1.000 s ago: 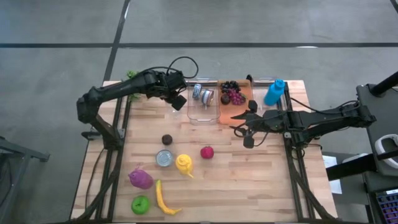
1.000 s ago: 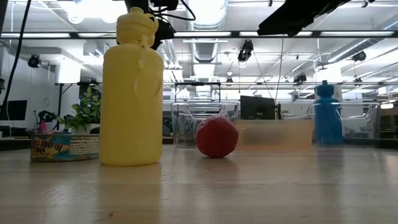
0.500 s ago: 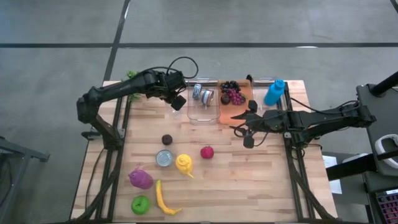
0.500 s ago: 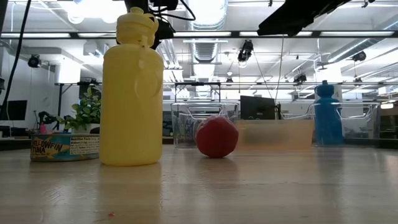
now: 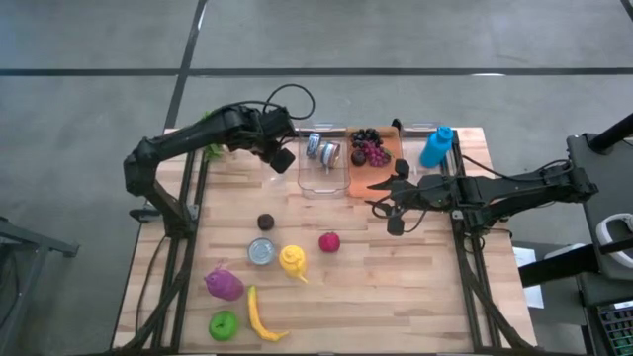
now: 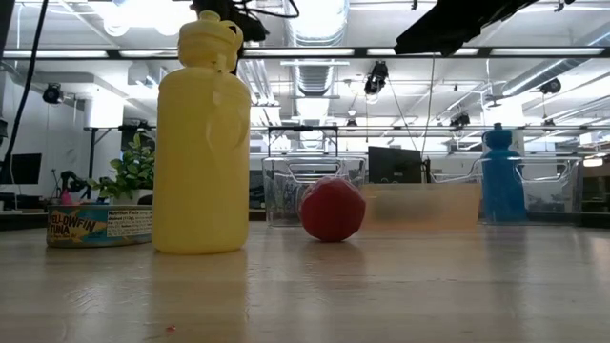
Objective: Pick & Place Food Item
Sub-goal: Put the black tumbler into the right transparent bin
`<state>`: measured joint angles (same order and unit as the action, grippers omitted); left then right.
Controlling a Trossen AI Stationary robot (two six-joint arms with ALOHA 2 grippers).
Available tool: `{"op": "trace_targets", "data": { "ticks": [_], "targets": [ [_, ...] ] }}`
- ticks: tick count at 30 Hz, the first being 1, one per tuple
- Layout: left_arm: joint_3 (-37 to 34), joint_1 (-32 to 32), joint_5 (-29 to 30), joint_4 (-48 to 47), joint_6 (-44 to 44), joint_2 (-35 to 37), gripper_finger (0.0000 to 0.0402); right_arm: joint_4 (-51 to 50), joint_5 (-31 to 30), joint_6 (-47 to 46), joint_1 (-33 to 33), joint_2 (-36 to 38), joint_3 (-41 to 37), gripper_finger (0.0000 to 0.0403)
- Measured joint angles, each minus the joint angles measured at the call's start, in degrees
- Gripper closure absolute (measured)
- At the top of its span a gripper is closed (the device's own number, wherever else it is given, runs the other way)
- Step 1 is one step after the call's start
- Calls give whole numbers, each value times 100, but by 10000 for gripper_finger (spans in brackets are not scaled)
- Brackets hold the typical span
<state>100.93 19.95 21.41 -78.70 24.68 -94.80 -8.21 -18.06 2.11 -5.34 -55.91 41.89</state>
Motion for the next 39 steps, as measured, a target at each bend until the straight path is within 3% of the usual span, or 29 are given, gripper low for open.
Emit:
{"op": "trace_targets", "data": {
  "ticks": [18,30,39],
  "targets": [
    [1549,-966,36,-339,225,15,323,-900,17,-302,-4,1209,93,229],
    [1692,-1599,41,-278,249,-8,323,-1252,59,-363,-4,1164,304,229],
    [1696,-2312,39,848,-213,-124,323,-1246,57,-363,-4,1162,310,229]
  ]
}}
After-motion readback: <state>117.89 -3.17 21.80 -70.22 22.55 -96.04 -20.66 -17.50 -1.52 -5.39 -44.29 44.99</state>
